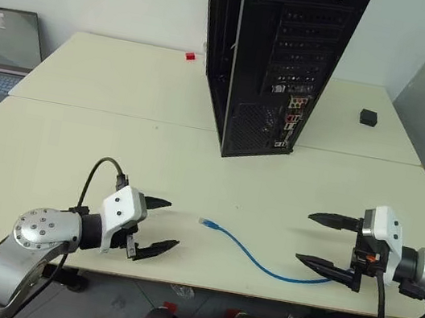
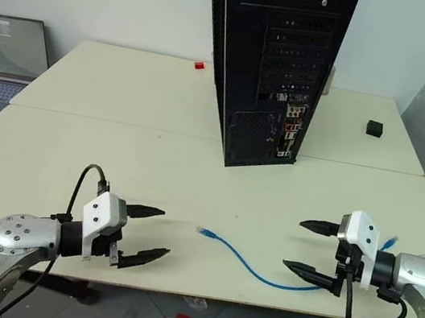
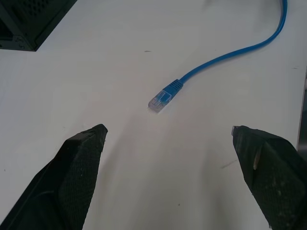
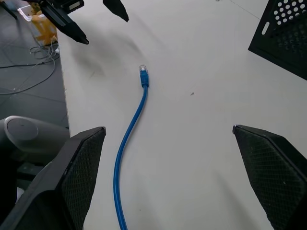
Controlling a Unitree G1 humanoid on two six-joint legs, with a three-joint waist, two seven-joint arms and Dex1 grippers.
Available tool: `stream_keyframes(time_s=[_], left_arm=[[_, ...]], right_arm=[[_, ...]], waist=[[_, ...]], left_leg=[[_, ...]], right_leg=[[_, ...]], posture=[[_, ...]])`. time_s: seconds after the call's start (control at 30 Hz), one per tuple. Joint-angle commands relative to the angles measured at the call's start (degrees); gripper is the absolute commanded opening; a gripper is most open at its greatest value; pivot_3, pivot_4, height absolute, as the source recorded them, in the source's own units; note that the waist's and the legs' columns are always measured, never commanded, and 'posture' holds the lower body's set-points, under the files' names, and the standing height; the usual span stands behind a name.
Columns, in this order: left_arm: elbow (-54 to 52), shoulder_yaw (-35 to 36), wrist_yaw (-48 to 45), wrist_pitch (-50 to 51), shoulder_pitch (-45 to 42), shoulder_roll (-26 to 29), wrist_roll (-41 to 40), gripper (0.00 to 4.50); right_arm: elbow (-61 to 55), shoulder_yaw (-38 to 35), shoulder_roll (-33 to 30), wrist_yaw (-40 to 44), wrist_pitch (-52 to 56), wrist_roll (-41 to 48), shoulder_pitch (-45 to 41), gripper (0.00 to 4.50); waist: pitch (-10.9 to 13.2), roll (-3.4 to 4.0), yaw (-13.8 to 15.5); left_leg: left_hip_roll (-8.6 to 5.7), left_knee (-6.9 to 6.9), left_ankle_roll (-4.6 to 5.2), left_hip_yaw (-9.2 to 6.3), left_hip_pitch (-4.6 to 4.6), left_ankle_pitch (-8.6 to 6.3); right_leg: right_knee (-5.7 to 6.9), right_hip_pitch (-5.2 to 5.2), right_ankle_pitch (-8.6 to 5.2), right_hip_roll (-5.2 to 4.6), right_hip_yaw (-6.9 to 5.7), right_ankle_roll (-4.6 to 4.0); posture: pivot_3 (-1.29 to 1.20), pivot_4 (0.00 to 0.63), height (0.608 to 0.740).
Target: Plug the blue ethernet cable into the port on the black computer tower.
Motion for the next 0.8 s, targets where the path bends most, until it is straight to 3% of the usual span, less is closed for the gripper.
stream_keyframes(time_s=[0.03, 0.47, 0.8], left_arm=[[-2.71, 1.39, 0.43, -0.61, 0.34, -0.83, -2.18, 4.45], [-5.0, 0.66, 2.04, 0.97, 2.4, 0.3, -0.64, 4.45], [-4.38, -0.38, -2.23, 0.96, 3.32, 3.34, -1.21, 4.45]], right_arm=[[-2.21, -0.73, 0.29, 0.01, 0.04, 0.61, -0.21, 4.5], [-2.94, 1.9, 3.37, -2.5, 1.66, 0.53, -3.9, 4.5], [3.47, 19.18, 16.01, -10.24, 4.94, -8.04, -14.88, 4.5]], waist=[[0.0, 0.0, 0.0], [0.0, 0.0, -0.04], [0.0, 0.0, -0.13]], left_leg=[[0.0, 0.0, 0.0, 0.0, 0.0, 0.0], [0.02, 0.0, 0.0, -0.01, 0.01, 0.0], [0.06, 0.0, 0.0, -0.01, 0.02, 0.0]], right_leg=[[0.0, 0.0, 0.0, 0.0, 0.0, 0.0], [0.0, 0.0, 0.01, 0.01, 0.0, -0.01], [0.01, -0.03, 0.01, 0.07, 0.02, -0.06]], posture=[[0.0, 0.15, 0.74], [0.0, 0.15, 0.74], [0.0, 0.15, 0.74]])
